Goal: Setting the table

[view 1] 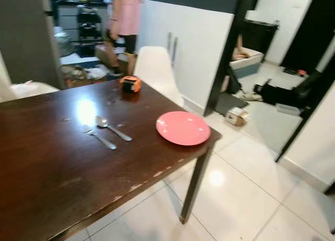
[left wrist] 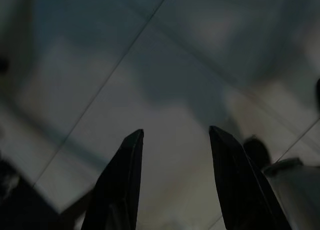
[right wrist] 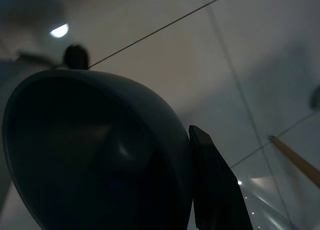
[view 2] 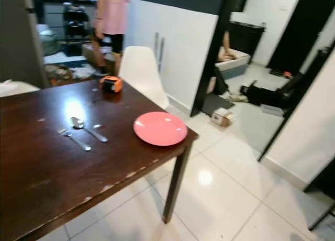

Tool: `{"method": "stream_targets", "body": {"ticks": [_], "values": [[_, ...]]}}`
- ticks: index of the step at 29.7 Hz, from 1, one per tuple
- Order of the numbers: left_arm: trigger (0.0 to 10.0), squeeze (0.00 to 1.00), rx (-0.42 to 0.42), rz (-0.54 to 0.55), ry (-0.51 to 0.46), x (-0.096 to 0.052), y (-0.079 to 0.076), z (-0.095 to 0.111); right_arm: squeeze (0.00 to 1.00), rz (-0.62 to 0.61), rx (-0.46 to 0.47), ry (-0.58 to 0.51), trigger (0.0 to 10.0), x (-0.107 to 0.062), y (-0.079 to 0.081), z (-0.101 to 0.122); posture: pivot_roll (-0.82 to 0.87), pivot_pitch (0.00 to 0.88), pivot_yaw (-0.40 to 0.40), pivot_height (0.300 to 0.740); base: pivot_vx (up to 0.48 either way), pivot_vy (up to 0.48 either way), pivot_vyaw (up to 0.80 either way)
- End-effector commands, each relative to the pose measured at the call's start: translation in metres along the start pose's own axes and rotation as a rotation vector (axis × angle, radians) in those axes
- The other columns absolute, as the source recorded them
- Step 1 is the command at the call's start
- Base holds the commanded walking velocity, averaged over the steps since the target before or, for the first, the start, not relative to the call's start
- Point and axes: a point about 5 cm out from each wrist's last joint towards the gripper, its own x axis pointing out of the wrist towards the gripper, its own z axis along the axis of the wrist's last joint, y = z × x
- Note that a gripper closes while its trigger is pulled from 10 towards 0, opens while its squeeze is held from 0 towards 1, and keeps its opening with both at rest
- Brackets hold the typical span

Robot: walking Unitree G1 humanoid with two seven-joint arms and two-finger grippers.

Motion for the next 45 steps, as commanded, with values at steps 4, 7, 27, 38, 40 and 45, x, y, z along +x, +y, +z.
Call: {"method": "stream_targets", "body": {"ticks": [4, 7, 27, 38, 40, 45], "values": [[10.0, 0.00, 0.000, -0.008, 0.056, -0.0048, -0.0040, -0.0170, 0.00, 0.007, 0.011, 0.006, 10.0, -0.0010, 0.0023, -0.0039, 0.06, 0.098, 0.002, 0.740, 0.000, 0.000, -0.77], [10.0, 0.00, -0.002, -0.008, 0.057, -0.0048, -0.0044, -0.0170, 0.00, 0.008, 0.011, 0.005, 10.0, -0.0008, 0.0027, -0.0034, 0.06, 0.100, 0.002, 0.740, 0.000, 0.000, -0.77], [10.0, 0.00, -0.004, -0.008, 0.069, -0.0055, -0.0060, -0.0200, 0.00, 0.011, 0.007, 0.005, 10.0, -0.0008, 0.0043, -0.0032, 0.05, 0.107, 0.002, 0.740, 0.000, 0.000, -0.77], [10.0, 0.00, -0.004, -0.010, 0.068, -0.0051, -0.0064, -0.0190, 0.00, 0.011, 0.006, 0.002, 10.0, -0.0007, 0.0044, -0.0028, 0.05, 0.107, 0.001, 0.740, 0.000, 0.000, -0.77], [10.0, 0.00, -0.005, -0.010, 0.067, -0.0050, -0.0064, -0.0188, 0.00, 0.011, 0.007, 0.002, 10.0, -0.0007, 0.0044, -0.0028, 0.05, 0.108, 0.001, 0.740, 0.000, 0.000, -0.77], [10.0, 0.00, -0.008, -0.008, 0.066, -0.0050, -0.0061, -0.0186, 0.00, 0.011, 0.007, 0.000, 10.0, -0.0007, 0.0046, -0.0027, 0.05, 0.108, 0.001, 0.740, 0.000, 0.000, -0.77]]}}
